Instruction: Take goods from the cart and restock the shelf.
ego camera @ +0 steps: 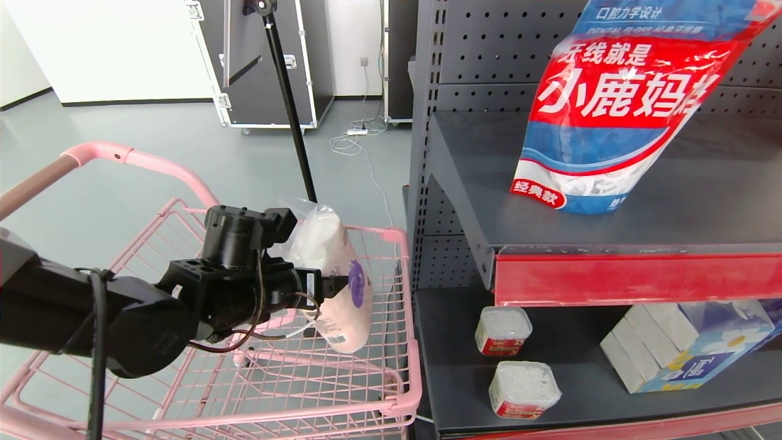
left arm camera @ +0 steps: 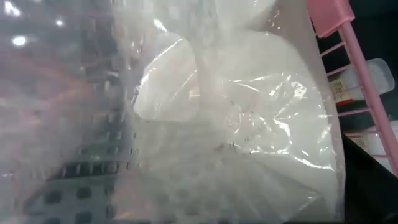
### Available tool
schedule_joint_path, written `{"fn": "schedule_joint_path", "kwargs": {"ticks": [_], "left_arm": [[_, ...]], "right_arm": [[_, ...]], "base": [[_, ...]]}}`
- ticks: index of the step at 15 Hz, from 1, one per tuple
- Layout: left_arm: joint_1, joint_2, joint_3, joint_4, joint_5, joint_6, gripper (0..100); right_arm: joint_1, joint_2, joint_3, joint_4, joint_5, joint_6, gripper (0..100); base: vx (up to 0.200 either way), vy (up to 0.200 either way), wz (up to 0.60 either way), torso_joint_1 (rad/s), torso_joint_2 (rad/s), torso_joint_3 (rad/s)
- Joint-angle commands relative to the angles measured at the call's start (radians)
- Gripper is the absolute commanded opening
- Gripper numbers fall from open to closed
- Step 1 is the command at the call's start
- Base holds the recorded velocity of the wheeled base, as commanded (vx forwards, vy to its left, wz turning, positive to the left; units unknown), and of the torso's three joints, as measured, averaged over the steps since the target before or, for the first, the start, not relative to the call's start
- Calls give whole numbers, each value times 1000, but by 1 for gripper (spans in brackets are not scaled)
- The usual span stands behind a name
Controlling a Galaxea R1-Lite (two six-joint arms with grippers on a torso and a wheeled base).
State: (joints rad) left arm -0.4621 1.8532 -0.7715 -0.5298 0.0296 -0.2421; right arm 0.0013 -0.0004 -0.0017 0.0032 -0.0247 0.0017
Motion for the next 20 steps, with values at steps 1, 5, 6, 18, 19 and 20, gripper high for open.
{"fn": "schedule_joint_path", "kwargs": {"ticks": [1, 5, 6, 18, 19, 20], "left_arm": [[-1, 43, -26, 1, 1, 0, 100], [-3, 70, -31, 1, 15, 0, 100], [-3, 83, -37, 1, 33, 0, 100], [0, -2, -15, -1, 15, -25, 0], [5, -54, 17, -1, -8, -23, 0], [11, -88, 35, 1, -19, -19, 0]], "right_arm": [[0, 0, 0, 0, 0, 0, 100], [0, 0, 0, 0, 0, 0, 100], [0, 0, 0, 0, 0, 0, 100], [0, 0, 0, 0, 2, -3, 100], [0, 0, 0, 0, 2, -3, 100], [0, 0, 0, 0, 2, -3, 100]], "base": [[0, 0, 0, 0, 0, 0], [0, 0, 0, 0, 0, 0], [0, 0, 0, 0, 0, 0], [0, 0, 0, 0, 0, 0], [0, 0, 0, 0, 0, 0], [0, 0, 0, 0, 0, 0]]}}
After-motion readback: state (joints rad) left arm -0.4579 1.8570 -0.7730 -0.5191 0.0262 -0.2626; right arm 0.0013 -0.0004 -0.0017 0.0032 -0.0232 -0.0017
